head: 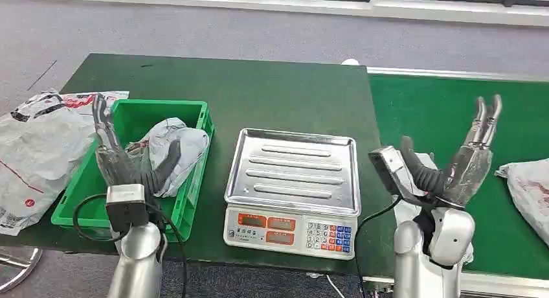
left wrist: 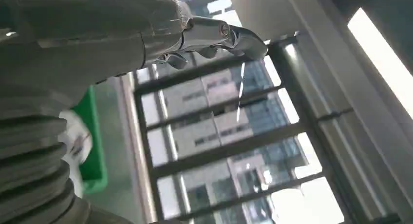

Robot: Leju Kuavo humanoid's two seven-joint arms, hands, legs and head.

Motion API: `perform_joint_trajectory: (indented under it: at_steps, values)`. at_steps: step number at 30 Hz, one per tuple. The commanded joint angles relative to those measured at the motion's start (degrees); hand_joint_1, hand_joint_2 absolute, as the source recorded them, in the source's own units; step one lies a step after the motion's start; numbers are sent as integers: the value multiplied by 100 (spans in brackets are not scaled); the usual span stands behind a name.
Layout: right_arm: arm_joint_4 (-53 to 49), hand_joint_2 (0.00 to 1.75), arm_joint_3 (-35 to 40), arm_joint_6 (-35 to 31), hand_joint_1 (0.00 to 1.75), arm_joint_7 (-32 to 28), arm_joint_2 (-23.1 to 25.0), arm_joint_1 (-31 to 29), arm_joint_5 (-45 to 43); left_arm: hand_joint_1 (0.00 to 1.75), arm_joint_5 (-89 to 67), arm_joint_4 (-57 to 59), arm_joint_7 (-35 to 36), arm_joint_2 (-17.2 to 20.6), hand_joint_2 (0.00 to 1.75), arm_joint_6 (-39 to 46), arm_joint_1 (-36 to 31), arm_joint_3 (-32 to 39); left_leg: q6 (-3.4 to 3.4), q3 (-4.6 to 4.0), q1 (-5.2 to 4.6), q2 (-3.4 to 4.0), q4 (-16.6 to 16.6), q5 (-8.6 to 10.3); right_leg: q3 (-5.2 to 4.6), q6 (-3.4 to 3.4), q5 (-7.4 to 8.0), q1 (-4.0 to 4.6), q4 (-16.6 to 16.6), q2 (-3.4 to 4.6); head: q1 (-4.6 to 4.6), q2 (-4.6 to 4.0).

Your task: Moved the parcel from conveyor to table for the left to box.

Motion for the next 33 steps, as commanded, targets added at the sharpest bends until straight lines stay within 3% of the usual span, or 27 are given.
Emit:
perform_joint_trajectory:
  at_steps: [1,5,17,23,27,29,33]
  values:
    - [2354,175,-1182,-48,0,704,-920,-890,253,0,224,-374,4,499,175,520,867,-1510,0,36,3,18,-29,-2,32,-2,7,4,-36,18,0,0]
    - [2917,175,-950,-48,0,1241,-1180,-981,188,0,-363,-385,4,339,175,808,956,-1430,-3,28,2,1,-13,-6,22,-2,-1,3,-23,9,0,-2]
    - [3885,175,-1675,-48,0,1487,-1360,-1112,241,0,-768,-518,4,203,175,739,1202,-1255,-2,40,5,8,-26,-9,34,2,-2,6,-36,13,0,-2]
    - [4607,175,-1490,-48,0,1802,-1587,-1286,137,0,-997,-388,4,103,175,827,1117,-1100,-3,31,2,11,-18,-9,23,2,-4,3,-24,17,0,-2]
    - [5496,175,-1776,-48,0,1522,-1658,-1441,-43,0,-1059,-361,43,109,175,889,1050,-1132,-3,25,2,13,-12,-9,17,2,-3,3,-18,19,0,-2]
    - [6734,175,-1936,177,0,1411,-1907,-1802,-161,0,-1183,-391,131,88,175,899,1024,-1113,-3,25,3,15,-11,-9,15,2,-2,4,-18,22,0,0]
    - [6941,175,-2048,477,0,1347,-1944,-1782,-174,0,-1303,-481,242,70,175,864,1049,-1089,-2,22,4,6,-5,-9,12,3,-5,4,-13,14,0,-2]
